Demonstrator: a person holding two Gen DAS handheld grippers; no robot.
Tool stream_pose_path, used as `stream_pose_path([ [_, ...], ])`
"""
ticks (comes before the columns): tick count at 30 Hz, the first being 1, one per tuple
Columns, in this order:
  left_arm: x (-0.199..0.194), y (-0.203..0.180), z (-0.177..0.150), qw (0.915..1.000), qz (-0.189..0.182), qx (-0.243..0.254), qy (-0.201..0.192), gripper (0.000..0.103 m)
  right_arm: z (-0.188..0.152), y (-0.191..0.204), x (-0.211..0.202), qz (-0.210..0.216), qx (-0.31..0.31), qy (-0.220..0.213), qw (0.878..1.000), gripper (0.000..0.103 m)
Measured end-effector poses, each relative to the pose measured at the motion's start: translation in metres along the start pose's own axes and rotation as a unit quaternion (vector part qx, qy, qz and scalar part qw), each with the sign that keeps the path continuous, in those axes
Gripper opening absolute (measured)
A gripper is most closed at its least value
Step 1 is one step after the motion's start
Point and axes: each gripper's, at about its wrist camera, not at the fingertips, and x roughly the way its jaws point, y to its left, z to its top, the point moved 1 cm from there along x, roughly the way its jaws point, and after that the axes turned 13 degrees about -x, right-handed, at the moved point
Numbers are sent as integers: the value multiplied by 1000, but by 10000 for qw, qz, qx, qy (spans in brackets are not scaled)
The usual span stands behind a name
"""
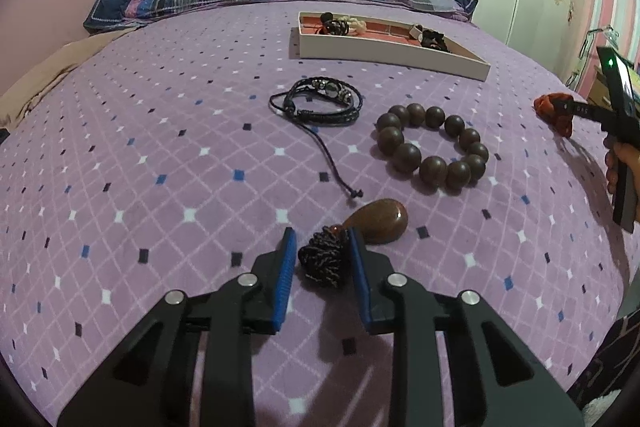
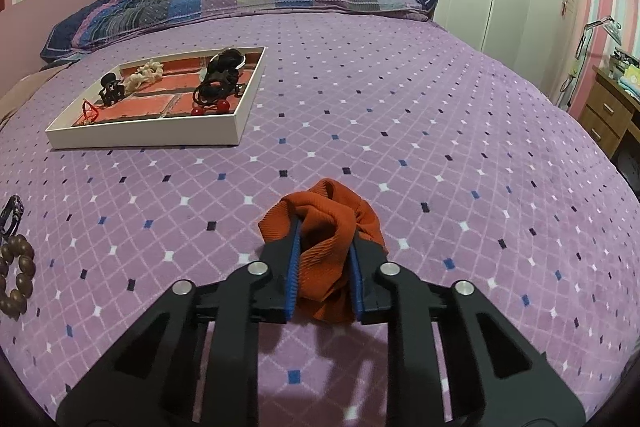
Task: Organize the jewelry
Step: 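Carry the tassel pendant and orange scrunchie over the tray with both tools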
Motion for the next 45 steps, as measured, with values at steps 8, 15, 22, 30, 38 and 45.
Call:
stream_pose_path([
  [8,1,-1,0,10000,12,43,-5,25,0,1,-2,-47,-37,-82,9999,12],
  [15,-1,-5,3,9999,19,88,-67,23,3,0,-7,-52,-31,-205,9998,11],
  [22,-15,-18,25,9994,-11,100,-336,23,6,0,-9,-26,-2,-265,9996,10],
  [30,-19,-34,65,9979,-122,-95,-629,22,14,-10,-7,61,297,-347,9989,10],
  [38,-7,-37,111,9949,-240,-482,-852,22,26,-14,4,75,451,-374,9983,10],
  [45,19,-66,171,9921,-601,-536,-964,22,55,-14,6,296,727,-622,9950,9],
])
